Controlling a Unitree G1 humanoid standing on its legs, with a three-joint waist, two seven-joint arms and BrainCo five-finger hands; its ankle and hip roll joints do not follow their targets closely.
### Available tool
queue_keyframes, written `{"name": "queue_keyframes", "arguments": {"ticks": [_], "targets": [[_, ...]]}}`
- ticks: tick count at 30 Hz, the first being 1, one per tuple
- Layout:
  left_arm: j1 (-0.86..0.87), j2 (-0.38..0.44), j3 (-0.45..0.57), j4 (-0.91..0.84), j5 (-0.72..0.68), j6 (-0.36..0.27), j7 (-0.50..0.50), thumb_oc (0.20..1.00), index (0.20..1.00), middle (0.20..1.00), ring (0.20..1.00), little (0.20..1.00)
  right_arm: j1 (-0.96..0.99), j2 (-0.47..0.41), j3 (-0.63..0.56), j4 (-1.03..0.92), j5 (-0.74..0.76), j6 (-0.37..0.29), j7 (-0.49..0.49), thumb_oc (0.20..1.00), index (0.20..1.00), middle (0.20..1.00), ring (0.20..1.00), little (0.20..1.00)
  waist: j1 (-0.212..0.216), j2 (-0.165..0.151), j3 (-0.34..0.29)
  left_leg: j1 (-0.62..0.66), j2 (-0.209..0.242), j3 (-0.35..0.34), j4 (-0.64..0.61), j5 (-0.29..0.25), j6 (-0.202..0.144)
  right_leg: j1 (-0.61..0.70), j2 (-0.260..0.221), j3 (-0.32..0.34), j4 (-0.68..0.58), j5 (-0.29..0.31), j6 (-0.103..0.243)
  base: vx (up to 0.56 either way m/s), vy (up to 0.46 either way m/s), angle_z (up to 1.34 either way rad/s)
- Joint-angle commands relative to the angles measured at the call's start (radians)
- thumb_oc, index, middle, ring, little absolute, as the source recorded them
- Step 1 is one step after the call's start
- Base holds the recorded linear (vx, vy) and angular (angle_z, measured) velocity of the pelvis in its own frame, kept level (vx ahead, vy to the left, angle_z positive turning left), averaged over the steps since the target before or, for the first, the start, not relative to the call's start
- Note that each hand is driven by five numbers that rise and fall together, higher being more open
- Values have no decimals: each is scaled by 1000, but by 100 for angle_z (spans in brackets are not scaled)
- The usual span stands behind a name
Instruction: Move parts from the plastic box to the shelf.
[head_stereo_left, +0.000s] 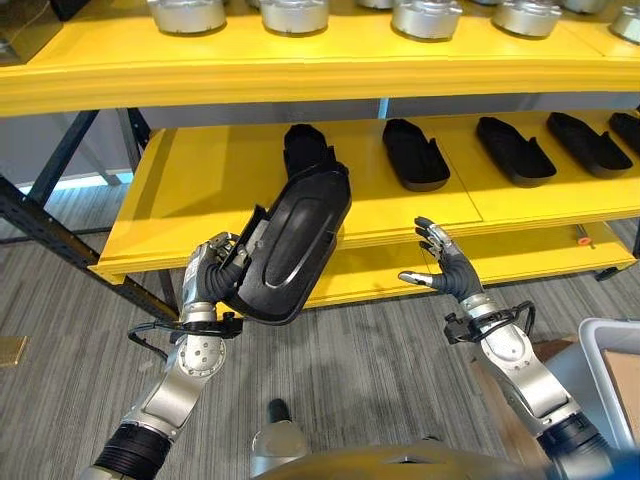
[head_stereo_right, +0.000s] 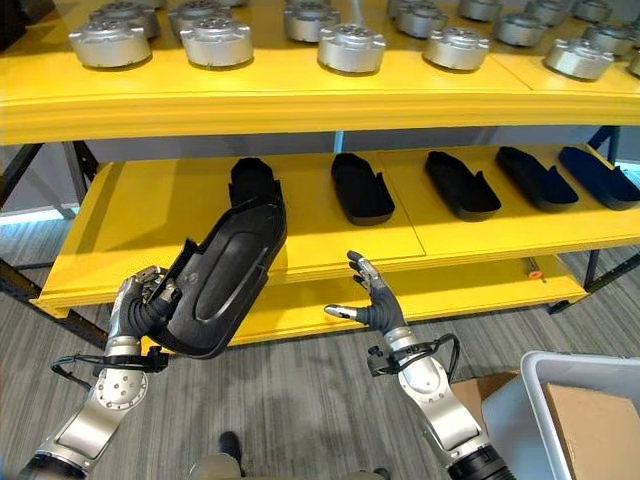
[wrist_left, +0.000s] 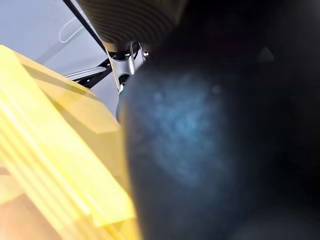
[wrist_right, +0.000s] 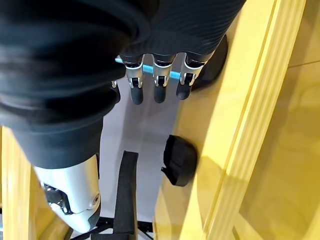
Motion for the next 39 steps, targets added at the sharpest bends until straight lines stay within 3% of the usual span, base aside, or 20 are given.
{"name": "queue_keyframes", "arguments": {"ticks": [1, 7, 9, 11, 12, 13, 15, 17, 18, 19, 21, 24, 30, 39], "targets": [[-79, -33, 56, -103, 37, -61, 4, 200, 200, 200, 200, 200, -83, -33, -14, -70, -34, -52, -16, 1000, 1000, 1000, 1000, 1000, 17, 54, 13, 77, -15, 25, 94, -183, 67, -30, 33, -42, 21, 30, 9, -7, 154, 13], [-79, -29, 59, -111, 38, -56, -8, 200, 200, 200, 200, 200, -103, -31, -1, -78, -43, -55, -6, 1000, 1000, 1000, 1000, 1000, 36, 48, 20, 72, -30, 27, 112, -200, 84, -26, 18, -57, 24, 52, 11, 10, 113, 3], [-29, -29, 96, -119, 25, -54, -8, 200, 200, 200, 200, 200, -141, -32, 27, -99, -12, -45, 63, 1000, 1000, 1000, 1000, 1000, 80, 45, 23, 120, -62, 56, 63, -204, 101, -48, 10, -159, 86, 104, 18, 75, 408, -33], [-33, -29, 106, -119, 18, -41, -5, 200, 200, 200, 200, 200, -136, -43, 23, -120, -5, -41, 85, 1000, 1000, 1000, 1000, 1000, 59, 44, 20, 132, -77, 41, 39, -209, 111, -69, 74, -117, 98, 44, 5, 95, 168, -74], [-40, -30, 106, -119, 17, -30, -5, 200, 200, 200, 200, 200, -128, -54, 21, -140, 0, -31, 97, 1000, 1000, 1000, 1000, 1000, 40, 44, 18, 141, -88, 29, 23, -208, 116, -81, 130, -87, 96, -2, -8, 135, 103, -41], [-35, -33, 110, -123, 12, -22, -4, 200, 200, 200, 200, 200, -123, -62, 18, -148, 0, -26, 110, 1000, 1000, 1000, 1000, 1000, 34, 42, 13, 153, -98, 38, 0, -202, 115, -80, 171, -94, 87, -19, -25, 143, 114, -7], [-24, -45, 106, -126, -8, -14, 1, 200, 200, 200, 200, 200, -116, -78, 13, -150, 1, -30, 132, 1000, 1000, 1000, 1000, 1000, 25, 39, 7, 172, -126, 33, -35, -197, 111, -84, 236, -86, 35, -17, -48, 166, 98, 5], [-8, -67, 83, -132, -13, -14, 12, 200, 200, 200, 200, 200, -91, -99, 7, -159, 0, -37, 149, 1000, 1000, 1000, 1000, 1000, -8, 39, 4, 195, -167, -20, -70, -205, 117, -136, 304, -5, -46, 36, -47, 276, 50, -1], [-4, -73, 72, -131, -8, -24, 10, 200, 200, 200, 200, 200, -78, -97, 3, -160, -5, -45, 143, 1000, 1000, 1000, 1000, 1000, -28, 34, 15, 193, -175, -35, -69, -196, 128, -198, 305, 41, -36, 81, -44, 235, -64, 18], [-5, -73, 58, -126, -2, -42, 4, 200, 200, 200, 200, 200, -62, -93, -2, -162, -10, -50, 128, 1000, 1000, 1000, 1000, 1000, -48, 31, 17, 191, -180, -65, -66, -204, 138, -243, 311, 104, -21, 97, -35, 137, -123, 46], [-12, -73, 39, -116, 12, -52, -8, 200, 200, 200, 200, 200, -44, -86, -9, -155, -25, -58, 111, 1000, 1000, 1000, 1000, 1000, -66, 22, 19, 185, -188, -93, -48, -216, 149, -275, 315, 157, -4, 111, -30, 190, -152, 78], [-20, -73, 10, -90, 22, -59, 14, 200, 200, 200, 200, 200, -18, -87, -21, -124, -26, -88, 115, 1000, 1000, 1000, 1000, 1000, -79, 13, 11, 185, -196, -98, -19, -230, 155, -282, 314, 157, 22, 115, -27, 199, -115, 78], [-16, -73, -2, -93, 11, -48, 32, 200, 200, 200, 200, 200, 2, -100, -28, -112, -38, -99, 121, 1000, 1000, 1000, 1000, 1000, -94, 29, -8, 196, -205, -90, -6, -246, 154, -248, 324, 143, 36, 60, -53, 165, -22, 42], [2, -84, 21, -117, 9, -55, 41, 200, 200, 200, 200, 200, 5, -109, -21, -96, -52, -101, 111, 1000, 1000, 1000, 1000, 1000, -83, 25, -30, 188, -188, -61, -4, -244, 138, -160, 338, 130, -11, 15, -83, 118, -42, 3]]}}
